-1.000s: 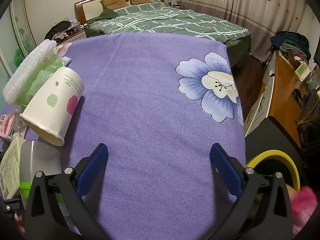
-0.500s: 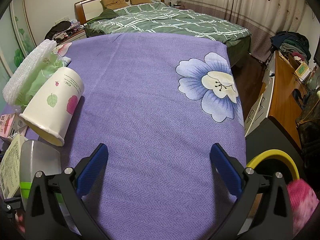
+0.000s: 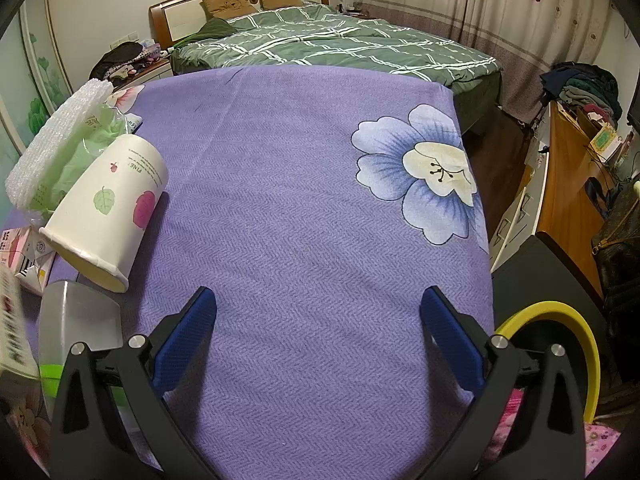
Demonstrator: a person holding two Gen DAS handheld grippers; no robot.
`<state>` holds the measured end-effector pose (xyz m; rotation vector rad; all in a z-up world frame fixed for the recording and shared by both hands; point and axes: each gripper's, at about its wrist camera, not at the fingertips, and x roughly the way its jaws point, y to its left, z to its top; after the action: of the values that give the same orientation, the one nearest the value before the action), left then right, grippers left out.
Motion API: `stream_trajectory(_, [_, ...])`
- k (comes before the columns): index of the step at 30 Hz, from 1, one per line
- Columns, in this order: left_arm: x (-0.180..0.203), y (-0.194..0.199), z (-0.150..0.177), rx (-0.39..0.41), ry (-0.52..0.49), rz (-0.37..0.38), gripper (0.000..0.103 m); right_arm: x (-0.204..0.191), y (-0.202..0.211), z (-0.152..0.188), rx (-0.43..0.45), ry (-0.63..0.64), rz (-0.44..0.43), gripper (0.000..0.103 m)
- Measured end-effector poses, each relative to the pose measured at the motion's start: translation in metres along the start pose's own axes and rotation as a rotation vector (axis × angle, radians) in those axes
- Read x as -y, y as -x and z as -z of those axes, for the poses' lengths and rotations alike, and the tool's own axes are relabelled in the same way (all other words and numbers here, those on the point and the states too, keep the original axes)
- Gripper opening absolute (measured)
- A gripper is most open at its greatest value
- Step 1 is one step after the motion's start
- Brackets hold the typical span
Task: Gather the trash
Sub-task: 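Grasp the white drink carton with the left tool and lift it, then carry the white carton over the yellow-rimmed bin and open the left tool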
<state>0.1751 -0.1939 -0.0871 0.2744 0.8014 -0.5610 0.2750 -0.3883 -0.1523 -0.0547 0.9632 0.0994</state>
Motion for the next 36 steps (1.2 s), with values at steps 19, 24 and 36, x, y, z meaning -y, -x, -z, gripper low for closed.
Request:
stream_trajectory(19, [0.119, 0.081, -0.062, 0.149, -0.216, 0.086, 0.071, 0.000, 0.000, 0.000, 0.000, 0.000, 0.000, 0.098])
stream_trajectory(24, [0.166, 0.060, -0.092, 0.100, -0.227, 0.201, 0.071, 0.000, 0.000, 0.000, 0.000, 0.000, 0.000, 0.098])
stream_trajectory(36, [0.279, -0.063, -0.149, -0.046, -0.244, 0.310, 0.071, 0.000, 0.000, 0.000, -0.001, 0.001, 0.000, 0.098])
